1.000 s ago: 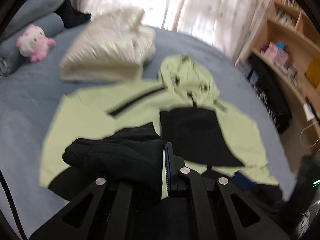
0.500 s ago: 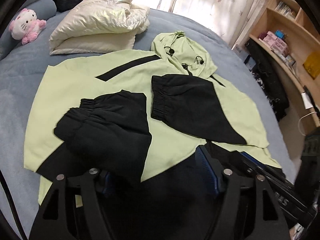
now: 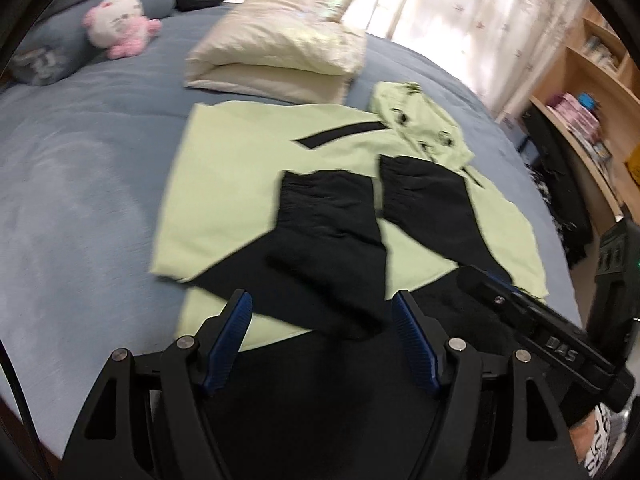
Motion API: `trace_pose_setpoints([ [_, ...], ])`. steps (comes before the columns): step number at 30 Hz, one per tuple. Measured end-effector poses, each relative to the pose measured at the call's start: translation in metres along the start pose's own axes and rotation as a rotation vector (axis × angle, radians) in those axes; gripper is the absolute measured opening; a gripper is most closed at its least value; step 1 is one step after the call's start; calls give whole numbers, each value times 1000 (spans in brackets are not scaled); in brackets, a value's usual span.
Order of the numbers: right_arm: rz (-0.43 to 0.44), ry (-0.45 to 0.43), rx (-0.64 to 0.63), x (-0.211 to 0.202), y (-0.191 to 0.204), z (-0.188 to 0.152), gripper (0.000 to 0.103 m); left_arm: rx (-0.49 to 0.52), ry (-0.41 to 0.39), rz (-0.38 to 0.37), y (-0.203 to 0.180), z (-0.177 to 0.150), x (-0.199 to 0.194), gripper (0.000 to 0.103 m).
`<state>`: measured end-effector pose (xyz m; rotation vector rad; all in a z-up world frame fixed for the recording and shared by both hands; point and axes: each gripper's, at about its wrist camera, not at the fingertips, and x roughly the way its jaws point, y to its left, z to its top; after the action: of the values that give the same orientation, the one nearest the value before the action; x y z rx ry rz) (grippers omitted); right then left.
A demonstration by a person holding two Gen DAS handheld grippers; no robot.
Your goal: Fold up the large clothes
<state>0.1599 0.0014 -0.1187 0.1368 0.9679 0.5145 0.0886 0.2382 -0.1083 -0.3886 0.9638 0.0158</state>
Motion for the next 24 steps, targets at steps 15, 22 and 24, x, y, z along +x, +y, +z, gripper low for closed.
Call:
trace_pose_setpoints([
  [15, 10, 151, -323, 57, 82, -8, 65, -88, 16, 173, 54, -10, -1, 71],
  [22, -135, 180, -427, 90, 95, -11, 64, -92, 28, 166, 61, -17, 0, 71],
  [24, -142, 162, -446, 89, 98, -5, 27, -91, 29, 165, 60, -18, -1, 71],
])
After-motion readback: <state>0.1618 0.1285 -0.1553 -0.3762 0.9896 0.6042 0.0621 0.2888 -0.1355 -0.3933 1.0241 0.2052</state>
